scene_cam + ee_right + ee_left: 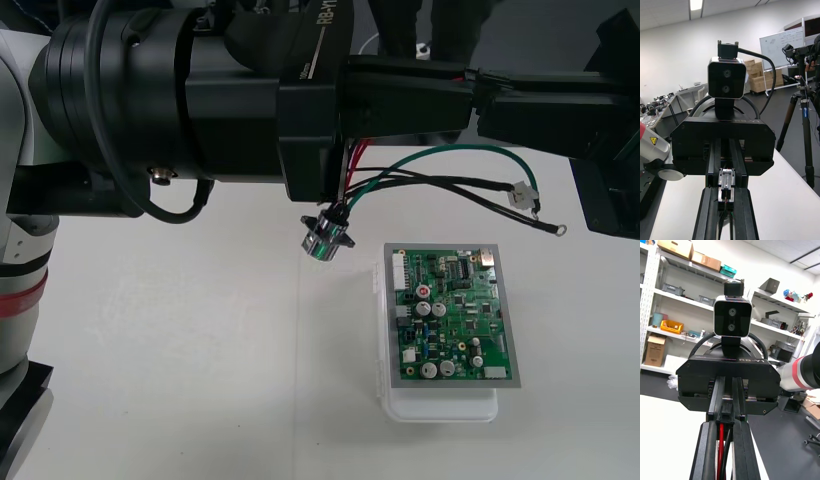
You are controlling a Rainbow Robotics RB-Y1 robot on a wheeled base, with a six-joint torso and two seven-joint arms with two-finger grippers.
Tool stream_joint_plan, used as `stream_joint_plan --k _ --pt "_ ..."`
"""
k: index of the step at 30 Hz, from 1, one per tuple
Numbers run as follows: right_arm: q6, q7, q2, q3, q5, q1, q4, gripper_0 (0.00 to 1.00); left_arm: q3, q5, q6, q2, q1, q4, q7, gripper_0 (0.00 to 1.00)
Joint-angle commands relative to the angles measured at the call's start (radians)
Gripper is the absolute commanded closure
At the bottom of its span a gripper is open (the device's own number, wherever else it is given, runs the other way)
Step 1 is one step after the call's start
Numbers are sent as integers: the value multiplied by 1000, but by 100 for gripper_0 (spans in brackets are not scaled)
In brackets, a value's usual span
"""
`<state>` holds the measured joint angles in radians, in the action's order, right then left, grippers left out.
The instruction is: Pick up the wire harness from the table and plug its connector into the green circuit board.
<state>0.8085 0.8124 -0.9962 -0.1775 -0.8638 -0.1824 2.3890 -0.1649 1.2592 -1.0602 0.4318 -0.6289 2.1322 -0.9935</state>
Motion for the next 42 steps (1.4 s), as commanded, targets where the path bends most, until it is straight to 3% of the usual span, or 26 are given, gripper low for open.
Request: stream_joint_plan --k 1,11,13,14,15,17,18,32,42 --pt "3 57 11 7 -11 -28 9 100 -10 -12 54 -21 -35 8 88 100" --pt "3 57 11 7 -14 -28 4 100 -2 -15 52 -21 -31 8 110 100" --pt "3 54 11 7 -14 -28 1 70 1 -17 52 -21 -29 8 113 100" --pt "3 53 11 9 -14 -28 -1 44 2 -18 52 -19 -29 8 116 100" --pt "3 53 11 7 -14 -28 -2 27 4 -20 54 -19 -26 8 119 100" --pt "3 53 11 7 -14 -29 -5 6 5 -23 52 -19 -26 8 122 100" --pt "3 53 11 7 -14 -29 -7 2 8 -23 52 -19 -25 8 124 100" --pt "17 47 11 0 -17 -29 -22 1 8 -24 52 35 54 15 216 100" --pt "204 47 11 -89 -26 3 -94 0 16 -77 52 82 219 14 363 100"
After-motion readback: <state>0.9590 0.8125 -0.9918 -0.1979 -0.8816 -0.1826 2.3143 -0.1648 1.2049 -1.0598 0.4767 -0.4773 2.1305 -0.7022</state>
